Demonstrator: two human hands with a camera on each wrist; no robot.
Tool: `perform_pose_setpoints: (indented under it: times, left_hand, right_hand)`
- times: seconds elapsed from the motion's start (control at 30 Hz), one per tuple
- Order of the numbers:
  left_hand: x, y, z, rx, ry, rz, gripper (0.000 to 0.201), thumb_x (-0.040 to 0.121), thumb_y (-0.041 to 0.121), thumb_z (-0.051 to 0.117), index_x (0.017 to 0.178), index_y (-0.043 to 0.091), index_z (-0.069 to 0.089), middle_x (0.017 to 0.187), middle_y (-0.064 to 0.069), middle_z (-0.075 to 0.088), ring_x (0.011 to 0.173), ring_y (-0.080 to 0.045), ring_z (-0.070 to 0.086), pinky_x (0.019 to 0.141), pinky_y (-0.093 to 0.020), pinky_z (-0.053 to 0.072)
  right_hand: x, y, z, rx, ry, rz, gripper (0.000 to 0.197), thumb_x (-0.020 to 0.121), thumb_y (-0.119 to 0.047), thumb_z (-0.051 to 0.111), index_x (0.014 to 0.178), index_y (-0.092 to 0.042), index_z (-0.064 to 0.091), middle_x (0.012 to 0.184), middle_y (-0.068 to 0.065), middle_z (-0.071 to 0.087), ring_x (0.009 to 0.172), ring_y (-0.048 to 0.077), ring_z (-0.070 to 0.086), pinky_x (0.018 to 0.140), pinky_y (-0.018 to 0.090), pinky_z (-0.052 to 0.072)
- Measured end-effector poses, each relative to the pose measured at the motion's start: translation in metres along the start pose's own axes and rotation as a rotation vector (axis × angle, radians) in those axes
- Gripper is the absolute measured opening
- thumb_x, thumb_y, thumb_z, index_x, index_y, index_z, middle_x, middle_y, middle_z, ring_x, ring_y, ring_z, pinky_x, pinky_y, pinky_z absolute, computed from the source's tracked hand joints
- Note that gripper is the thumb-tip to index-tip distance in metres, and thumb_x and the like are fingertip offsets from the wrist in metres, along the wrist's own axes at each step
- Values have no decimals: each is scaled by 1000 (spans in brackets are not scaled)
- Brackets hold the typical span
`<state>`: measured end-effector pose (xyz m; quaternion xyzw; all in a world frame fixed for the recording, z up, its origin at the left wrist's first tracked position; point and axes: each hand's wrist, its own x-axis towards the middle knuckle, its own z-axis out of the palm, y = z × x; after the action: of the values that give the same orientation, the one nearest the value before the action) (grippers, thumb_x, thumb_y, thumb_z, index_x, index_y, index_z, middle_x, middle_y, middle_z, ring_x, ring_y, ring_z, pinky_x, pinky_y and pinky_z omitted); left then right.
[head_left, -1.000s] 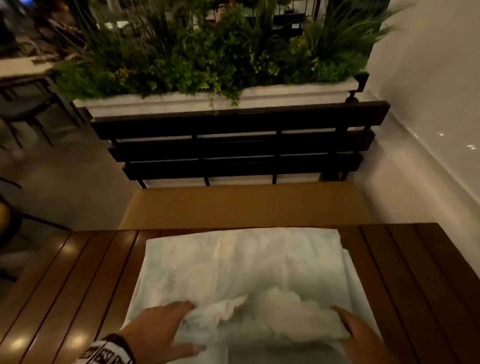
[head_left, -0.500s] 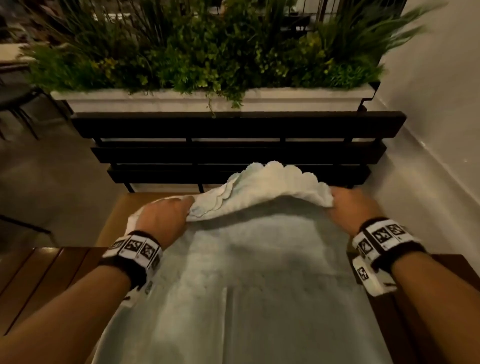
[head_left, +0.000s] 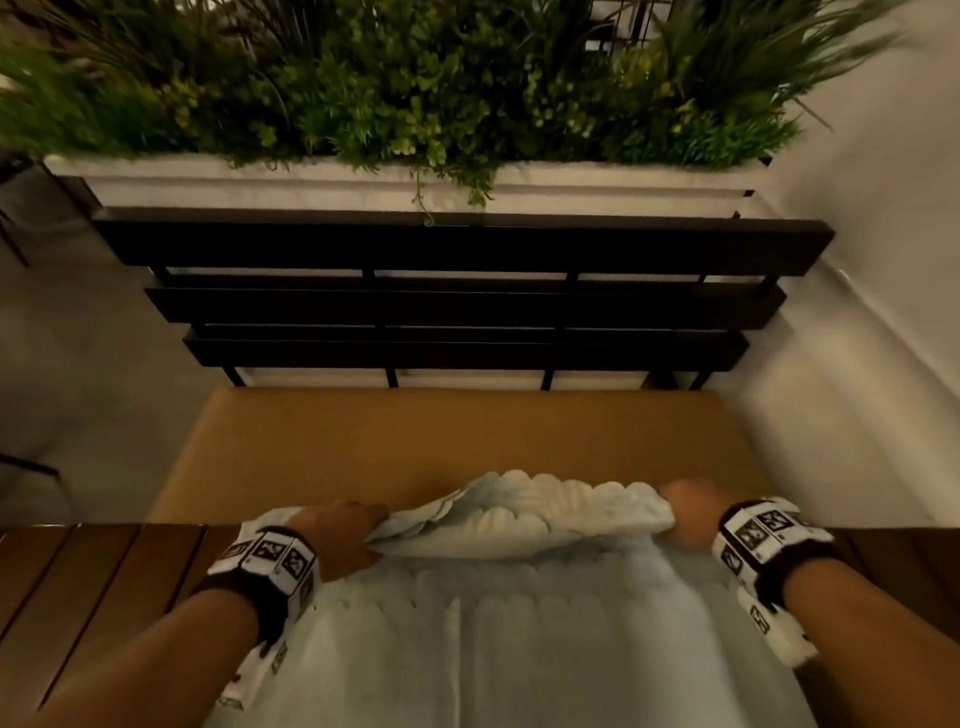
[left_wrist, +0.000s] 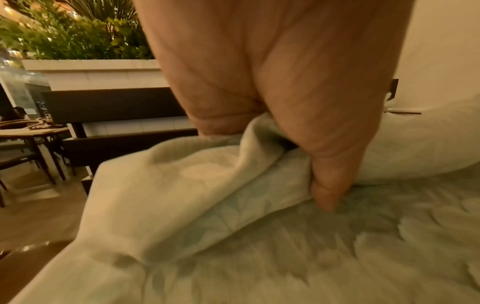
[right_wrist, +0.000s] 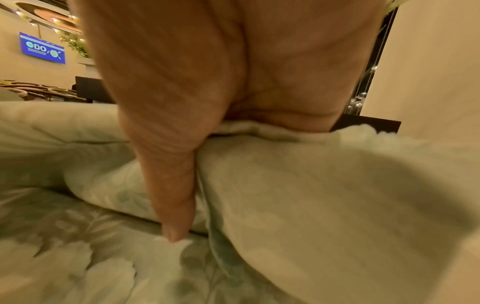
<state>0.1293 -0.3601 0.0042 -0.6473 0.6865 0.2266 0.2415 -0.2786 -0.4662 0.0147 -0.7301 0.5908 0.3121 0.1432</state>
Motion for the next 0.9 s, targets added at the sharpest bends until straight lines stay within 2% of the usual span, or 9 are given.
perform_pose_setpoints:
  times: [0.07,0.17,0.23,0.37,0.47,0.6,0.73,0.83,0.9]
  left_hand:
    - [0,-7,-13,38,112,-40,46,91,48,51,133,31,46,135,0,56,119,-24,56,100,-41,45]
    - [-2,-13,-30,89,568,-290,53,87,42,55,137,28,43,134,-6,51,116,-32,51,95,-52,41]
    - [-8,-8,-25,52,716,-352,70,82,44,61,144,22,38,141,-13,43,122,-37,44,96,-59,39]
    - [-20,10,35,-13,559,-77,84,80,75,40,148,27,30,151,-4,36,134,-27,40,106,-49,39]
    - [-40,18,76,-94,401,-12,96,70,92,22,143,31,35,139,8,44,124,-17,44,104,-37,40]
    - [-56,21,94,-147,371,-16,103,56,101,25,139,40,33,127,15,49,113,-12,48,101,-34,38]
    - [-68,22,92,-252,139,58,80,78,79,44,141,31,33,134,11,53,119,-13,53,103,-34,42]
    - [-76,22,106,-133,341,116,44,90,61,29,119,35,50,110,12,63,102,-12,64,85,-33,55]
    - [-89,21,108,-200,447,96,33,92,51,35,120,38,46,104,13,68,93,-11,69,76,-30,59]
  right_hand:
    - [-6,1,-12,48,163,49,17,85,-40,65,100,-31,61,113,4,69,107,30,63,94,42,52]
    - [-16,0,-26,70,741,198,47,75,-29,79,118,-26,59,122,12,60,111,38,53,95,52,46]
    - [-21,-7,-20,124,847,186,66,73,-35,80,132,-23,54,133,17,53,116,40,48,99,57,44]
    - [-34,-31,30,274,327,-163,72,89,-68,54,147,-29,38,155,2,37,136,25,38,113,44,40]
    - [-50,-38,64,192,178,-243,102,63,-96,27,147,-39,34,148,-11,36,134,18,35,113,42,37]
    - [-62,-35,84,354,102,-226,104,51,-97,55,138,-44,35,136,-17,43,124,13,45,107,39,42]
    - [-76,-42,90,344,-19,-218,90,62,-90,57,132,-33,46,134,-3,53,125,21,51,106,41,46]
    - [-90,-44,99,381,-2,-170,116,58,-96,23,146,-24,44,144,3,51,132,23,48,110,36,41]
    - [-109,-45,108,508,39,-112,67,90,-72,41,139,-26,46,131,6,64,116,23,62,101,36,51]
